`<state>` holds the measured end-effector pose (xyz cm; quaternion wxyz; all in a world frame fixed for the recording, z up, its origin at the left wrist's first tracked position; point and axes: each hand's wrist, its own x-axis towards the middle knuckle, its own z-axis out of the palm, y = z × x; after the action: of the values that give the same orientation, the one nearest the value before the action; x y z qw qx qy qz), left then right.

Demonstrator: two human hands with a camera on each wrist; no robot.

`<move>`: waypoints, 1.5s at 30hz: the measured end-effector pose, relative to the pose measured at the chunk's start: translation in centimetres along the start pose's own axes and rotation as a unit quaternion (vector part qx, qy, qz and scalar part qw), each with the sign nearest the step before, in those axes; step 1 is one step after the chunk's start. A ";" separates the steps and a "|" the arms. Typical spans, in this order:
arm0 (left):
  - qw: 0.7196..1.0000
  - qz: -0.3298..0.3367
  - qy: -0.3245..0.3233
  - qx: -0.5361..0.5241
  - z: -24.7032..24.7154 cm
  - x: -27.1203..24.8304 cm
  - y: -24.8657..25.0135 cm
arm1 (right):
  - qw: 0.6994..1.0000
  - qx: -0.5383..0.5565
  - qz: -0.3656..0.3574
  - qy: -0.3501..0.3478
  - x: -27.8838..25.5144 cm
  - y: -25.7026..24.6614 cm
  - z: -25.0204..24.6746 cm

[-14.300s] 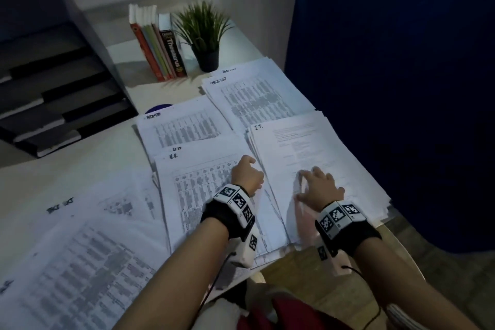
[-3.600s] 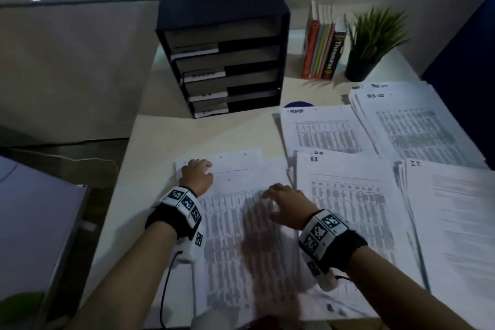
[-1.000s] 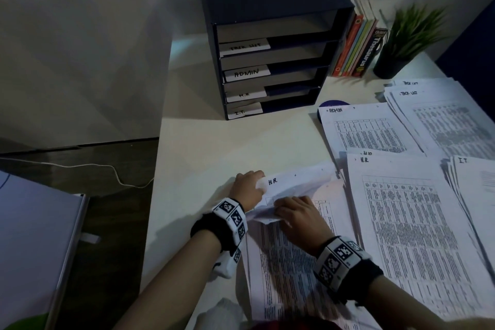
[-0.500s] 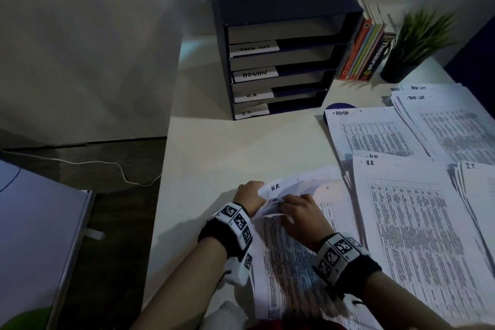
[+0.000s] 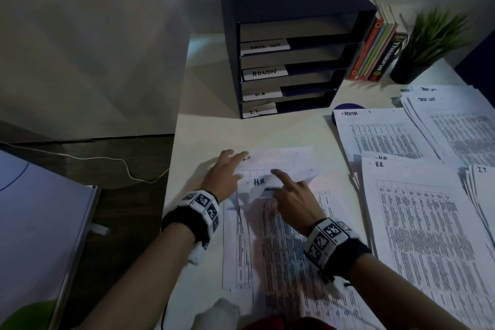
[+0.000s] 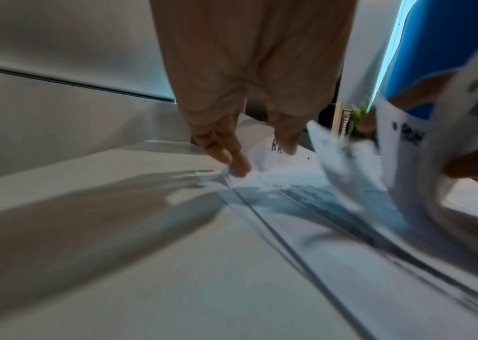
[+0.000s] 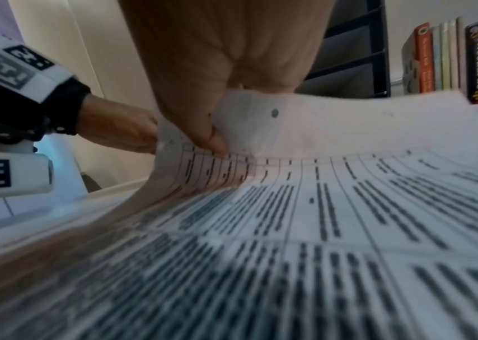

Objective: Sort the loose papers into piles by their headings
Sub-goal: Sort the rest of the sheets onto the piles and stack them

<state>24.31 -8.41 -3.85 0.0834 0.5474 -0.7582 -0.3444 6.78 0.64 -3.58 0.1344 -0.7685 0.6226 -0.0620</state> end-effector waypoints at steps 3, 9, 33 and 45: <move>0.996 0.039 0.077 -0.013 0.9 -0.7 0.0 | 1.000 -0.018 -0.012 -0.010 -0.7 -0.4 0.3; 0.981 0.003 0.192 0.021 0.5 -1.3 0.2 | 0.997 0.058 -0.055 0.010 -1.3 0.1 -0.1; 0.988 -0.119 0.098 0.021 1.6 -1.0 1.7 | 0.986 -0.040 -0.013 -0.159 0.9 0.4 -2.1; 0.863 0.201 0.424 -0.189 -12.1 0.1 10.5 | 0.997 -0.063 0.016 0.045 0.2 0.7 -3.1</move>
<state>22.24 -11.98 11.63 0.5659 0.4503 -0.6637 -0.1911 5.37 -0.12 -0.80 0.0589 -0.7618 0.6428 -0.0548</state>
